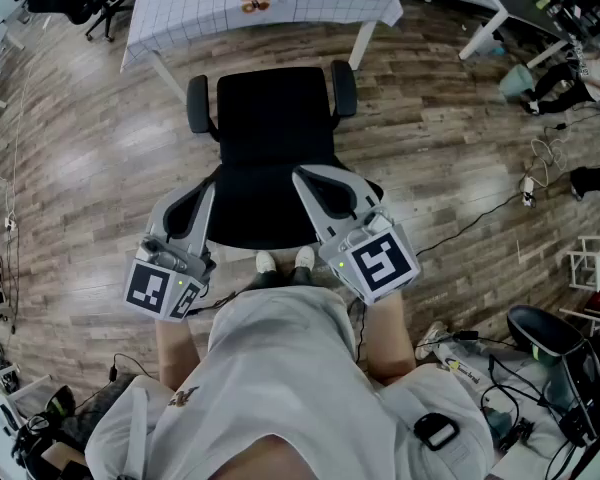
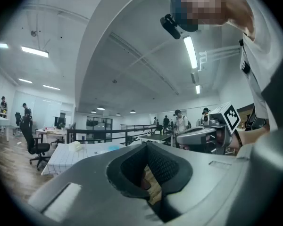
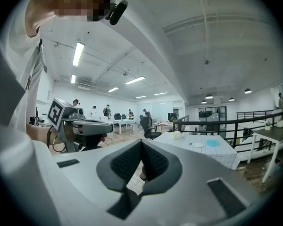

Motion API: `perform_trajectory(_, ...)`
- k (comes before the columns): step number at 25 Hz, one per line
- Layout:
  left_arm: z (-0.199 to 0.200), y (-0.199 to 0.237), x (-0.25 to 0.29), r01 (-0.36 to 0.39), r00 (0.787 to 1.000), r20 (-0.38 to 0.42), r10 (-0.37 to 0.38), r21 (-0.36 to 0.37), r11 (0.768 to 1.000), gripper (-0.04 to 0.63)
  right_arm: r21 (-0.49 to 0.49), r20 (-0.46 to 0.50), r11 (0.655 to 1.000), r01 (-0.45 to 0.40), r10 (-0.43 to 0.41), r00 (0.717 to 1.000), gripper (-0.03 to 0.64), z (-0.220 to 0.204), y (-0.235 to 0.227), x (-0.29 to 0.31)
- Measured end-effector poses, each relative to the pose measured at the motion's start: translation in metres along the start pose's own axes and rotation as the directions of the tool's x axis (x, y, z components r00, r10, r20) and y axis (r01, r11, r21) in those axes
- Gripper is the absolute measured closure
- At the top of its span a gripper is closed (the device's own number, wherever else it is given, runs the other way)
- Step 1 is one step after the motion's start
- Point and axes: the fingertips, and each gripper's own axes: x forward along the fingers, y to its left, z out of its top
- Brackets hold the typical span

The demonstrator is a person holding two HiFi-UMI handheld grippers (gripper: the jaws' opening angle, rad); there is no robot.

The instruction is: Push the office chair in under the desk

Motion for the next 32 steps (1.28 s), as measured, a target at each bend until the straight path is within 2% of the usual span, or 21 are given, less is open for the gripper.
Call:
perform_trajectory(9, 0.001, -0.001, 0.0, 0.01, 1.0, 0.001, -0.01, -0.005, 1.0, 0.592, -0.005, -0.006, 1.0, 0.012, -0.012, 1.0, 0.612, 0.001, -0.001, 0.0)
perform_trajectory(15, 0.003, 0.001, 0.0, 0.013, 1.0, 0.025, -0.012, -0.006, 1.0, 0.592, -0.044, 0.004, 0.998, 0.035, -0.035, 0.999, 0.612, 0.002, -0.002, -0.002)
perform_trajectory(25, 0.002, 0.006, -0.005, 0.004, 1.0, 0.002, -0.004, 0.034, 0.999, 0.592, -0.098, 0.004, 0.995, 0.025, -0.025, 1.0, 0.611, 0.009, -0.002, -0.009)
perform_trajectory(27, 0.002, 0.006, -0.005, 0.014, 1.0, -0.004, -0.014, 0.045, 0.999, 0.592, -0.104, -0.002, 0.994, 0.019, -0.019, 1.0, 0.608, 0.01, -0.003, -0.01)
perform_trajectory(29, 0.002, 0.004, -0.005, 0.036, 0.999, -0.01, -0.036, 0.056, 0.998, 0.578, -0.114, -0.013, 0.993, 0.005, -0.007, 1.0, 0.568, 0.008, -0.002, -0.01)
perform_trajectory(32, 0.003, -0.001, -0.006, 0.069, 0.997, -0.023, -0.067, 0.083, 0.994, 0.561, -0.131, -0.025, 0.991, -0.005, 0.002, 1.0, 0.563, 0.007, -0.001, -0.012)
